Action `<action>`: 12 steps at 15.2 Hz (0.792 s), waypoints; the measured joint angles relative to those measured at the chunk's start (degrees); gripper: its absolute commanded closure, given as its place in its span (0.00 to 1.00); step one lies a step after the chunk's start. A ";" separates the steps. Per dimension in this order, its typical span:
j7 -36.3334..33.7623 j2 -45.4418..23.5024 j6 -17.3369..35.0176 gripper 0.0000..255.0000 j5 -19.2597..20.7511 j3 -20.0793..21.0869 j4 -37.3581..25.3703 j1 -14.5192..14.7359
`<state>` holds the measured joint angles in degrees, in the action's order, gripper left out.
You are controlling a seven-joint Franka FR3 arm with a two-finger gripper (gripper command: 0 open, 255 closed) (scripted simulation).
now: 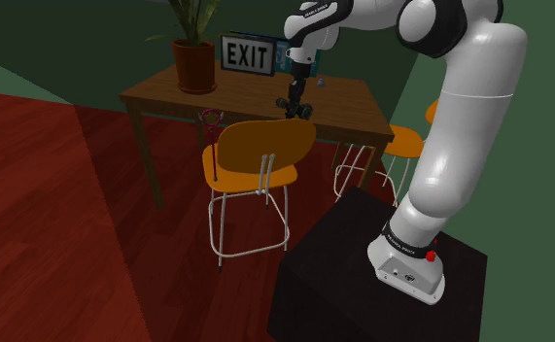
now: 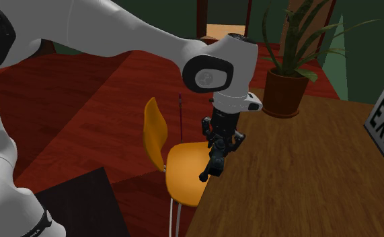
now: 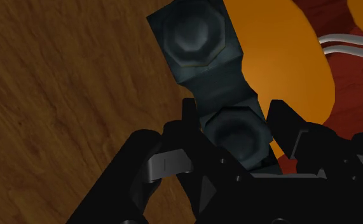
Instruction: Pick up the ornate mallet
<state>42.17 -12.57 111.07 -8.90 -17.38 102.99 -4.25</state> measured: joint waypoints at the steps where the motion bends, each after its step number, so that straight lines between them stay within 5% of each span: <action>1: 0.00 0.00 0.01 1.00 -0.01 0.00 0.00 0.00; 12: -0.40 0.75 -2.72 1.00 0.40 -0.11 -1.95 0.01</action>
<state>41.77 -11.82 108.34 -8.50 -17.49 101.04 -4.24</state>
